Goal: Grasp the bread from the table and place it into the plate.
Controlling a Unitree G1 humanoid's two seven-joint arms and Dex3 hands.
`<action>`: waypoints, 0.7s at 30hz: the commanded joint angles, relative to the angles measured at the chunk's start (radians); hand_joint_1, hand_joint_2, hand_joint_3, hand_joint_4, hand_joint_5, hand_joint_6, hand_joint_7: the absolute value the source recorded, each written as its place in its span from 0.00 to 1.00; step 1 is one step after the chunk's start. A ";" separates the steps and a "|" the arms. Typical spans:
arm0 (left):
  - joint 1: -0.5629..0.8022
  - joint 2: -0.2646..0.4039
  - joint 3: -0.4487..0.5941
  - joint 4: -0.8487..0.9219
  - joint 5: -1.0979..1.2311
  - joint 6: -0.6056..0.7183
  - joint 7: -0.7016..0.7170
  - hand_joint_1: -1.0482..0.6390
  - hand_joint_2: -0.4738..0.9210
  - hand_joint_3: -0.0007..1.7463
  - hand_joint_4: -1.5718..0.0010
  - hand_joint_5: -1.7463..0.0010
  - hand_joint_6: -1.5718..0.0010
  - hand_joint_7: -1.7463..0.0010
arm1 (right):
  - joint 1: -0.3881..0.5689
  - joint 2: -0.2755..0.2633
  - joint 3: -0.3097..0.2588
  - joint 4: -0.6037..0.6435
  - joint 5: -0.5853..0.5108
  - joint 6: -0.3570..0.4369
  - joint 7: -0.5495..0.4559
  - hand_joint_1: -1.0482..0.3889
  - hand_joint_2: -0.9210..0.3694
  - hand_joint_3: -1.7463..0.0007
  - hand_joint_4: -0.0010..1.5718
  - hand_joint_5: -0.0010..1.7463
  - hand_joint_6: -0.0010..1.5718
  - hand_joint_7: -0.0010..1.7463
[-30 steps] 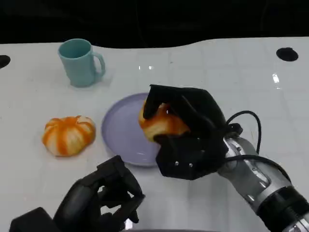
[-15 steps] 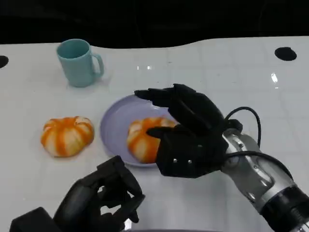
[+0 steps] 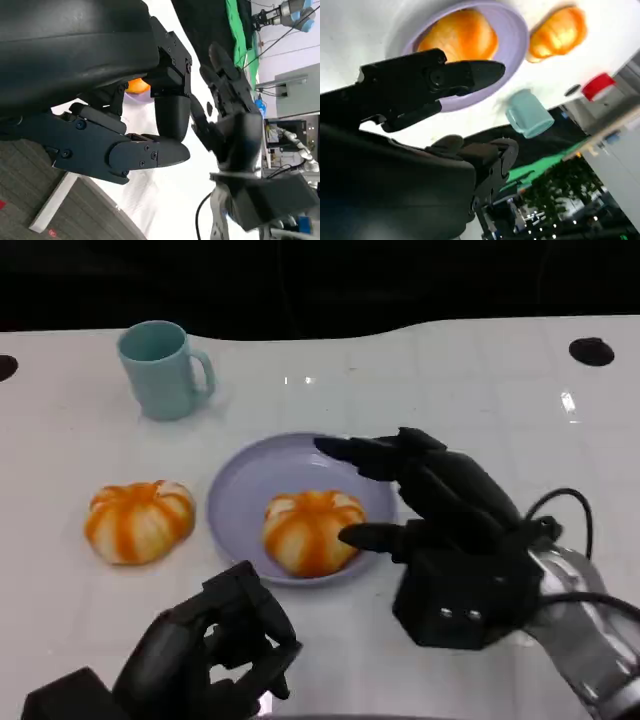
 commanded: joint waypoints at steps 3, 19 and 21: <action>0.003 0.007 0.000 -0.001 -0.005 0.000 0.001 0.33 1.00 0.26 0.60 0.00 0.73 0.01 | 0.115 -0.059 -0.066 -0.138 0.134 -0.067 0.086 0.38 0.00 0.88 0.07 0.50 0.31 0.05; -0.016 0.004 0.001 0.017 0.009 0.000 0.008 0.33 1.00 0.26 0.59 0.00 0.73 0.01 | 0.435 -0.057 -0.211 -0.307 0.487 -0.188 0.194 0.57 0.34 0.35 0.37 0.90 0.41 0.71; -0.017 0.005 0.001 0.021 0.013 -0.006 0.007 0.33 1.00 0.26 0.58 0.00 0.73 0.01 | 0.461 -0.063 -0.227 -0.311 0.483 -0.216 0.199 0.58 0.36 0.30 0.38 0.92 0.44 0.75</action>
